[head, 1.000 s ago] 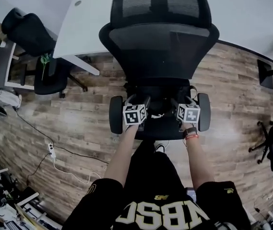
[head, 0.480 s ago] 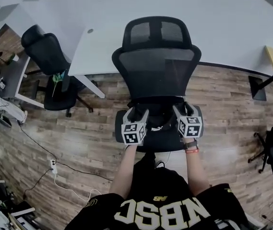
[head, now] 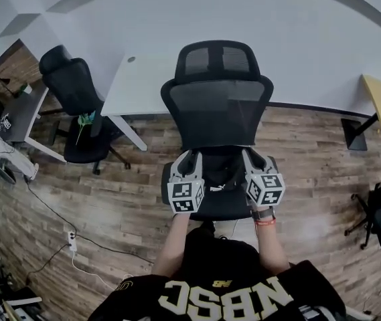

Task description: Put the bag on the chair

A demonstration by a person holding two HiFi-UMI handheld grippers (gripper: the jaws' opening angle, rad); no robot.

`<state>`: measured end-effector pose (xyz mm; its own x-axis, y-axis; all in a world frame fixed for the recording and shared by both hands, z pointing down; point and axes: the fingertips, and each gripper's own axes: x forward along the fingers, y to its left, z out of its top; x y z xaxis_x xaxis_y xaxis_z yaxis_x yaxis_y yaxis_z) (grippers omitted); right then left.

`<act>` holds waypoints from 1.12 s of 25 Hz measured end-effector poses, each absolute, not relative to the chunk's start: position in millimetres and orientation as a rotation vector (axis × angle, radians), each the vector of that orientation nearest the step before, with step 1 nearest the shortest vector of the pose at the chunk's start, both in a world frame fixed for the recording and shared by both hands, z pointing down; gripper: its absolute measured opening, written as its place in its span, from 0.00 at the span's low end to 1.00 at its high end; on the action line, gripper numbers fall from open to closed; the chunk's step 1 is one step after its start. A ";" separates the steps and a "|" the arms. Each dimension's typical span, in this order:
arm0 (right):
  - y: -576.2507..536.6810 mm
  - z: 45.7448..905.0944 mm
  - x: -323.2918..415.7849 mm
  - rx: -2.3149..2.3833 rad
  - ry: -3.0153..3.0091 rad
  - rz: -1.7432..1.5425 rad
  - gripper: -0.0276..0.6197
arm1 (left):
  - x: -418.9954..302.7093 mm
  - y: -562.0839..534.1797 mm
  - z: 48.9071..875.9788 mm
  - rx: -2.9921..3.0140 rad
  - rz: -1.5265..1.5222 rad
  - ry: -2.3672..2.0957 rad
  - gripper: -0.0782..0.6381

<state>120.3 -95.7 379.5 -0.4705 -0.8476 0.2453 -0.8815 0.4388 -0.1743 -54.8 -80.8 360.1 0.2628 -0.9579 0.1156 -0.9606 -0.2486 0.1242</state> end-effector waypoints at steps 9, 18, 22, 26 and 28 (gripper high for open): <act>-97.6 359.6 119.0 1.559 -2.575 0.332 0.06 | -64.4 -79.4 336.3 2.347 -0.022 -1.901 0.15; -105.0 362.6 120.6 1.541 -2.574 0.348 0.06 | -57.1 -86.8 342.4 2.361 -0.028 -1.864 0.14; -110.5 362.9 122.9 1.549 -2.561 0.344 0.06 | -54.7 -94.3 344.0 2.377 -0.046 -1.835 0.14; -121.0 361.5 123.6 1.557 -2.546 0.333 0.06 | -57.3 -106.7 346.0 2.377 -0.060 -1.816 0.14; -127.6 361.3 122.2 1.556 -2.544 0.328 0.06 | -59.3 -114.3 348.7 2.374 -0.062 -1.812 0.14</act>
<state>122.2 -127.6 361.3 -0.4548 -0.8597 0.2327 -0.8906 0.4410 -0.1112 -59.3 -114.3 348.7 0.2677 -0.9616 0.0605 -0.9552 -0.2567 0.1475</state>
